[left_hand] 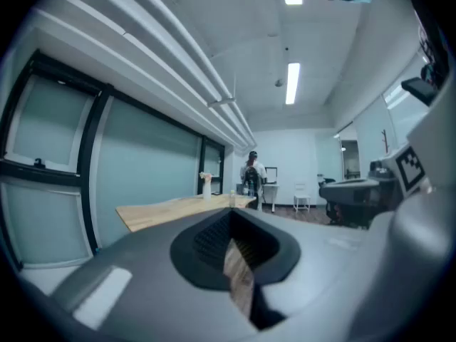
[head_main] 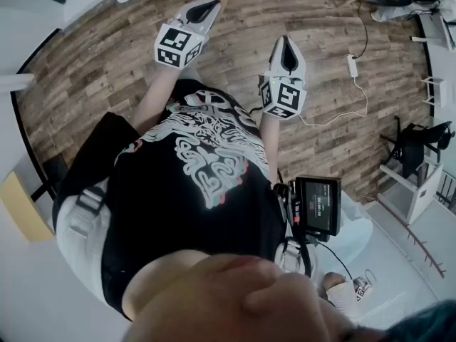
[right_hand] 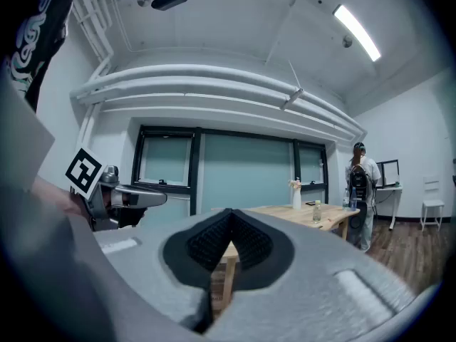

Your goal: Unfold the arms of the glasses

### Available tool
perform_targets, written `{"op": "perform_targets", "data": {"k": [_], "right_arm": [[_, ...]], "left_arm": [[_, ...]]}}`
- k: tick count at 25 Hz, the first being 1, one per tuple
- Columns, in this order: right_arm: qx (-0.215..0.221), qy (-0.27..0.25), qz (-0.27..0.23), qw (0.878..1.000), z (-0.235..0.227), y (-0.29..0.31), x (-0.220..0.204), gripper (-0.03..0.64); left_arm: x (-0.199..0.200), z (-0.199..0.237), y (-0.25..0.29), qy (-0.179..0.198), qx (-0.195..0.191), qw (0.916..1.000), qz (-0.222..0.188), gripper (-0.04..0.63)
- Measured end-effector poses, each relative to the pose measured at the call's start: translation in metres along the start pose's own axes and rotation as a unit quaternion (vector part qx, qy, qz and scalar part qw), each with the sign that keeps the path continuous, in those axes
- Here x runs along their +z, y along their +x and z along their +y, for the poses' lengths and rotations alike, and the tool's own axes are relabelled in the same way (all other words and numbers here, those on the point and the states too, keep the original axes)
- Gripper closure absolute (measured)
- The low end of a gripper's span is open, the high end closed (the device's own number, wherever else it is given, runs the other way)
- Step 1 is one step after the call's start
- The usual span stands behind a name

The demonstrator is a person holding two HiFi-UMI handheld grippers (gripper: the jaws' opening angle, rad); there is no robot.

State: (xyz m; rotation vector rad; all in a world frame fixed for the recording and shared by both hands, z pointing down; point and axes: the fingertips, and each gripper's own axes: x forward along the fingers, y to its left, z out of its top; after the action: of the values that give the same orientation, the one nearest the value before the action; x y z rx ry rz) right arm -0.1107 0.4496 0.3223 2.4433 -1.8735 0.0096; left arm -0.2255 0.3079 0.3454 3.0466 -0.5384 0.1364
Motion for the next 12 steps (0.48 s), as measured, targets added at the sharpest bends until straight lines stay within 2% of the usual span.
{"op": "perform_targets", "data": {"k": [7, 12], "right_arm": [[0.006, -0.003, 0.007, 1.0, 0.014, -0.001, -0.005, 0.618], [0.011, 0.0, -0.001, 1.0, 0.023, 0.001, 0.0, 0.618]], "left_arm": [[-0.005, -0.009, -0.004, 0.022, -0.011, 0.9997, 0.001, 0.606], [-0.006, -0.002, -0.012, 0.014, -0.005, 0.9999, 0.003, 0.606]]}}
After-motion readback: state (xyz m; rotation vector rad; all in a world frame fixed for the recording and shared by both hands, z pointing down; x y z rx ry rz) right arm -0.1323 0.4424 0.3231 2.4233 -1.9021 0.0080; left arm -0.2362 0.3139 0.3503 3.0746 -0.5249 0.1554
